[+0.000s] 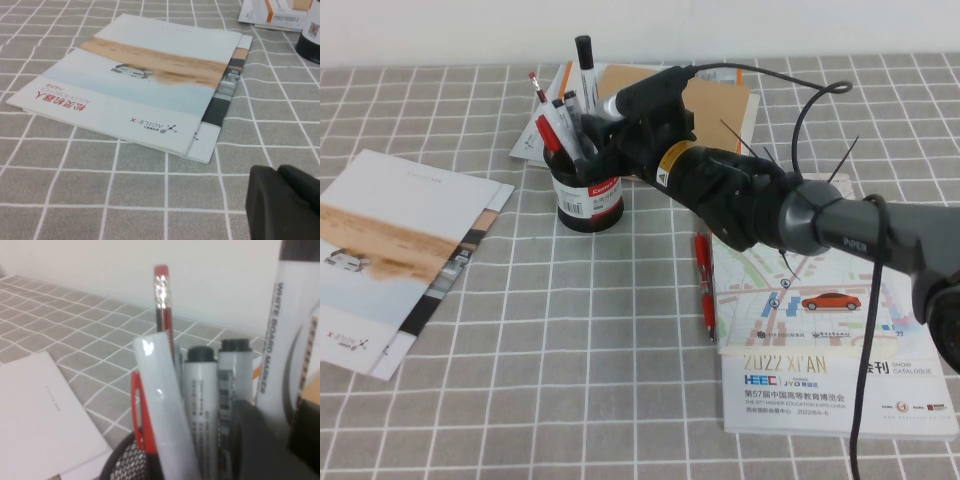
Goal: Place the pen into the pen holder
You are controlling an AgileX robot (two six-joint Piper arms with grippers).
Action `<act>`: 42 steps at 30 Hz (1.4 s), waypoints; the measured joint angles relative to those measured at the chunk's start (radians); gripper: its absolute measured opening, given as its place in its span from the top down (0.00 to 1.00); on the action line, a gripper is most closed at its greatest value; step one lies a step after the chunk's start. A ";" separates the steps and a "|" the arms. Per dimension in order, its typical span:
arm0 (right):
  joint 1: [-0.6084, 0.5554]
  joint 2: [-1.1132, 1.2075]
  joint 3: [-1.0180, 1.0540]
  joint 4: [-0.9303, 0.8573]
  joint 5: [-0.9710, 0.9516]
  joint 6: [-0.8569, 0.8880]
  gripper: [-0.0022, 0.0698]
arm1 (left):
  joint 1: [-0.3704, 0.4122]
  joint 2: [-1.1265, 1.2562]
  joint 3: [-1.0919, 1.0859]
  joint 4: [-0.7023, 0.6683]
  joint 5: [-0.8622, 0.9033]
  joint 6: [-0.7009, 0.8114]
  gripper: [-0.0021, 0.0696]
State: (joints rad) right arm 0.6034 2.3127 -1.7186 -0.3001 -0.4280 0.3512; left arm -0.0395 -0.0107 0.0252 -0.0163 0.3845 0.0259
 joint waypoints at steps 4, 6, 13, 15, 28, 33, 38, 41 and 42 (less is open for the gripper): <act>0.000 0.001 0.000 -0.002 0.000 0.000 0.78 | 0.000 0.000 0.000 0.000 0.000 0.000 0.97; 0.000 0.001 0.000 -0.002 0.000 0.000 0.68 | 0.000 0.000 0.000 0.000 0.000 0.000 0.97; 0.000 -0.036 0.000 -0.006 0.031 0.000 0.47 | 0.000 0.000 0.000 0.000 0.000 0.000 0.97; 0.000 -0.064 0.000 -0.005 0.081 0.004 0.49 | 0.000 0.000 0.000 0.000 0.000 0.000 0.97; 0.004 -0.528 0.336 -0.029 0.137 0.094 0.98 | 0.000 0.000 0.000 0.000 0.000 0.000 0.97; 0.023 -0.775 0.622 -0.035 0.000 0.119 0.99 | 0.000 0.000 0.000 0.000 0.000 0.000 0.97; 0.034 -1.018 0.828 -0.103 0.015 0.124 0.99 | 0.000 0.000 0.000 0.000 0.000 0.000 0.97; 0.034 -1.172 0.921 -0.170 0.036 0.126 0.99 | 0.000 0.000 0.000 0.000 0.000 0.000 0.97; 0.034 -1.212 0.949 -0.192 0.043 0.126 0.99 | 0.000 0.000 0.000 0.000 0.000 0.000 0.97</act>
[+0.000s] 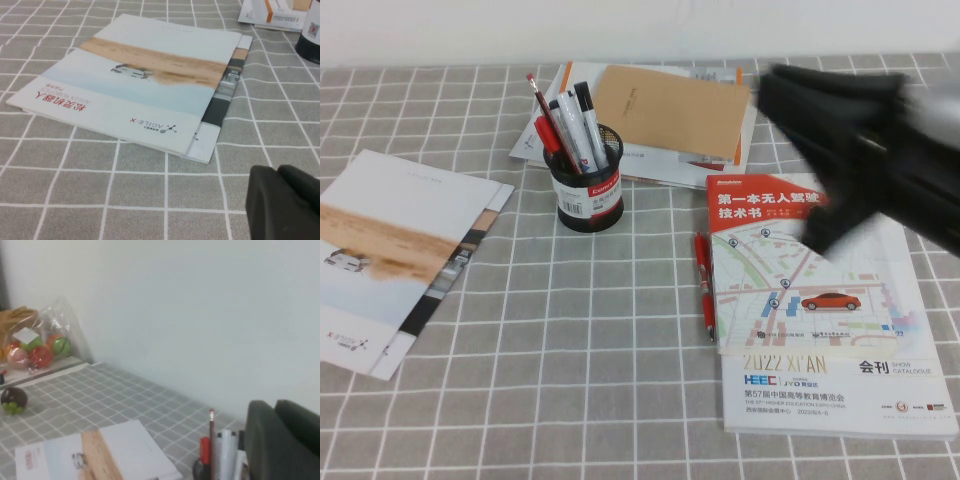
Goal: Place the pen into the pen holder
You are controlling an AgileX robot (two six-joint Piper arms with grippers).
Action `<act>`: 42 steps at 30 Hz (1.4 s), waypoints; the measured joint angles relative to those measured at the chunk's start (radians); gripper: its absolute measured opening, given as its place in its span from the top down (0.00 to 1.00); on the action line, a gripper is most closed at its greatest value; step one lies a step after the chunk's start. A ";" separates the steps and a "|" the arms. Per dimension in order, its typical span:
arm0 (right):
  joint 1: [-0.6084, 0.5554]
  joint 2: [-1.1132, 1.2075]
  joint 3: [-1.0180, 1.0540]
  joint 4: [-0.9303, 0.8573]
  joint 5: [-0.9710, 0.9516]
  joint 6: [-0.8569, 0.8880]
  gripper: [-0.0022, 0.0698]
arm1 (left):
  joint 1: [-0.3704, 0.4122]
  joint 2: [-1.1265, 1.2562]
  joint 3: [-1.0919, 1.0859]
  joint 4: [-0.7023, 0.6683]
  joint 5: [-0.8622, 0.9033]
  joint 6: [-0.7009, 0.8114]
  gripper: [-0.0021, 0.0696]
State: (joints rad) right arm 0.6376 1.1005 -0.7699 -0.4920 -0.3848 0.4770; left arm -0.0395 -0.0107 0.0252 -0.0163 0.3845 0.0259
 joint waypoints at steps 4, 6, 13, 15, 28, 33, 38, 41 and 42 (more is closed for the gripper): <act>0.000 -0.167 0.089 -0.019 0.187 0.007 0.99 | 0.000 0.000 0.000 0.000 0.000 0.000 0.97; 0.000 -0.234 0.131 -0.015 0.317 0.005 0.99 | 0.000 0.000 0.000 0.000 0.000 0.000 0.97; 0.000 -0.444 0.254 0.008 0.589 0.005 0.99 | 0.000 0.000 0.000 0.000 0.000 0.000 0.97; 0.000 -0.509 0.279 0.022 0.641 0.005 0.99 | 0.000 0.000 0.000 0.000 0.000 0.000 0.97; -0.344 -0.935 0.538 0.112 0.787 0.005 0.99 | 0.000 0.000 0.000 0.000 0.000 0.000 0.97; -0.469 -1.039 0.618 0.134 0.747 0.005 0.99 | 0.000 0.000 0.000 0.000 0.000 0.000 0.97; -0.481 -1.063 0.674 0.148 0.688 0.003 0.99 | 0.000 0.000 0.000 0.000 0.000 0.000 0.97; -0.481 -1.063 0.718 0.203 0.625 -0.052 0.99 | 0.000 0.000 0.000 0.000 0.000 0.000 0.97; -0.484 -1.063 0.726 0.245 0.625 -0.096 0.99 | 0.000 0.000 0.000 0.000 0.000 0.000 0.97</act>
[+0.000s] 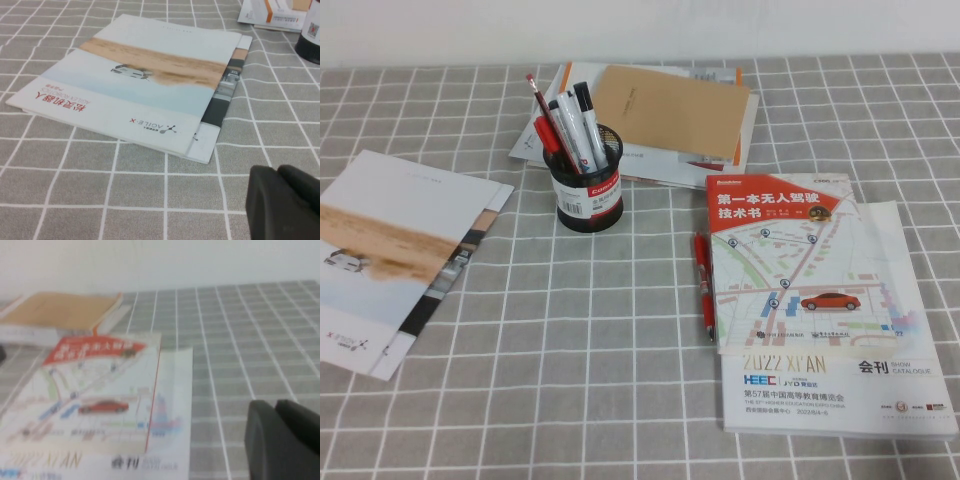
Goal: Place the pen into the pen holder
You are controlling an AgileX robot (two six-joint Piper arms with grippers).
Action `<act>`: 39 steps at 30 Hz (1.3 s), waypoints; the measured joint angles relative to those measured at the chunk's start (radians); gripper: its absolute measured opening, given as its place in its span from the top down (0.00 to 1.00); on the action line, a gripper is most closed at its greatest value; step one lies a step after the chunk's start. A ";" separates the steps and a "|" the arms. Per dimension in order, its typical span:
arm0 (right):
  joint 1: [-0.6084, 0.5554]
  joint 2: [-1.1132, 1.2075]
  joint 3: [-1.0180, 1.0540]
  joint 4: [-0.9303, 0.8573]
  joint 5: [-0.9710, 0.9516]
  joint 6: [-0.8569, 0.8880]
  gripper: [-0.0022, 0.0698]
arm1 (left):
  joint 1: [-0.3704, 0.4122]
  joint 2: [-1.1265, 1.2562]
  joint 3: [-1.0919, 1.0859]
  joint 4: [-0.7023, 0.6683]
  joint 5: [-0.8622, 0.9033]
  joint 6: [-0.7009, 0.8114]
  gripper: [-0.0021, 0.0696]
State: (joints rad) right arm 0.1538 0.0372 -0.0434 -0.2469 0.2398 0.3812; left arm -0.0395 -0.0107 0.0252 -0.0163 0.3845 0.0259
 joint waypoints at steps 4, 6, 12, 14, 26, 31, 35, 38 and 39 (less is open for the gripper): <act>-0.053 -0.039 0.013 0.190 0.107 -0.226 0.99 | 0.000 0.000 0.000 0.000 0.000 0.000 0.97; -0.099 -0.044 0.013 0.214 0.150 -0.264 0.99 | 0.000 0.000 0.000 0.000 0.000 0.000 0.97; -0.182 -0.045 0.062 0.227 0.153 -0.250 0.99 | 0.000 0.000 0.000 0.000 0.000 0.000 0.97; -0.182 -0.045 0.069 0.229 0.151 -0.234 0.99 | 0.000 0.000 0.000 0.000 0.000 0.000 0.97; -0.176 -0.045 0.070 0.185 0.146 -0.289 0.99 | 0.000 0.000 0.000 0.000 0.000 0.000 0.97; -0.176 -0.045 0.070 0.185 0.146 -0.293 0.99 | 0.000 0.000 0.000 0.000 0.000 0.000 0.97; -0.176 -0.045 0.070 0.183 0.146 -0.294 0.99 | 0.000 0.000 0.000 0.000 0.000 0.000 0.97; -0.176 -0.045 0.070 0.183 0.146 -0.295 0.99 | 0.000 0.000 0.000 0.000 0.000 0.000 0.97; -0.176 -0.045 0.070 0.183 0.146 -0.297 0.99 | 0.000 0.000 0.000 0.000 0.000 0.000 0.97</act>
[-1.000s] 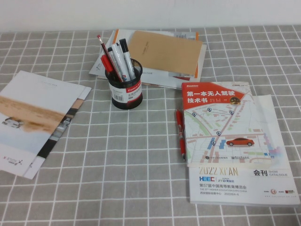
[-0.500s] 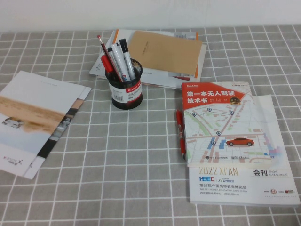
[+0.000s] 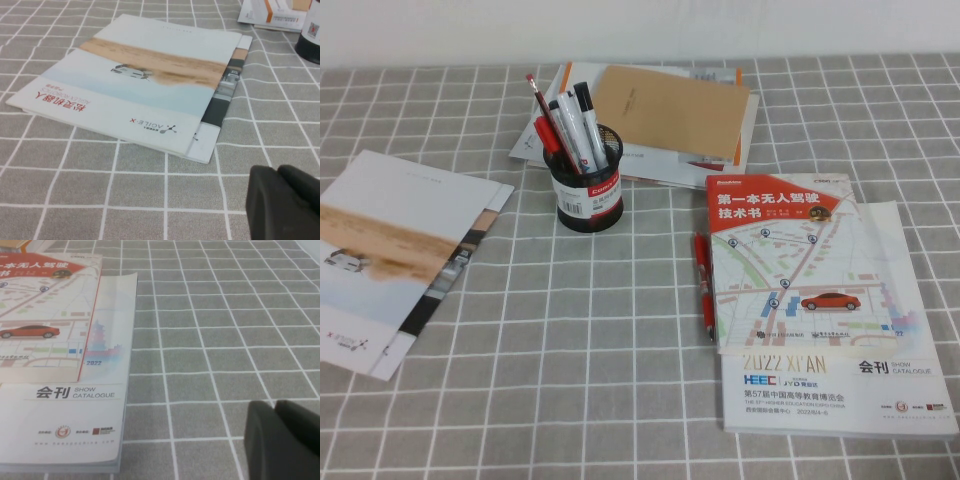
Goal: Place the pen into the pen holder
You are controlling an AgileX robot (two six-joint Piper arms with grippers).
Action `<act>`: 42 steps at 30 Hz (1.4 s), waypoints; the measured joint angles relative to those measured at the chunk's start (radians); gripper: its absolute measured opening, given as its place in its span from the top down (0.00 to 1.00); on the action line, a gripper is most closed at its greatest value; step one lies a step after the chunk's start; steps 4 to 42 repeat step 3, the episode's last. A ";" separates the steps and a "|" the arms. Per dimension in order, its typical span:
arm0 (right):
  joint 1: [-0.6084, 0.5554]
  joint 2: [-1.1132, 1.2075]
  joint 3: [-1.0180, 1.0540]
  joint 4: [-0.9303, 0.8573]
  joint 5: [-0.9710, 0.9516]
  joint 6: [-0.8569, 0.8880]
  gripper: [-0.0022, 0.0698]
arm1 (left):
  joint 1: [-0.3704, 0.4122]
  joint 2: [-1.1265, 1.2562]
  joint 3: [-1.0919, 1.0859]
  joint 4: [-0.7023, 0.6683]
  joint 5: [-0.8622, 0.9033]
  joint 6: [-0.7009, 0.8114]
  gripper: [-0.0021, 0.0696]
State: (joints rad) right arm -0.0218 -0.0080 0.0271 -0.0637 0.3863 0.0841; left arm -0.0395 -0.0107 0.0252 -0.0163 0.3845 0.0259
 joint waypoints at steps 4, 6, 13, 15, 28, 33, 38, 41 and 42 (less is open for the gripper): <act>0.000 0.000 0.000 0.000 0.000 0.000 0.99 | 0.000 0.000 0.000 0.000 0.000 0.000 0.97; 0.000 0.000 0.000 0.000 0.000 0.000 0.99 | 0.000 0.000 0.000 0.000 0.000 0.000 0.97; 0.000 0.000 0.000 0.000 0.000 0.000 0.99 | 0.000 0.000 0.000 0.000 0.000 0.000 0.97; 0.000 0.000 0.000 0.000 0.000 0.000 0.99 | 0.000 0.000 0.000 0.000 0.000 0.000 0.97; 0.000 0.000 0.000 0.000 0.000 0.000 0.99 | 0.000 0.000 0.000 0.000 0.000 0.000 0.97; 0.000 0.000 0.000 0.000 0.000 0.000 0.99 | 0.000 0.000 0.000 0.000 0.000 0.000 0.97; 0.000 0.000 0.000 0.000 0.000 0.000 0.99 | 0.000 0.000 0.000 0.000 0.000 0.000 0.97; 0.000 0.000 0.000 0.000 0.000 0.000 0.99 | 0.000 0.000 0.000 0.000 0.000 0.000 0.97; 0.000 0.000 0.000 0.000 0.000 0.000 0.99 | 0.000 0.000 0.000 0.000 0.000 0.000 0.97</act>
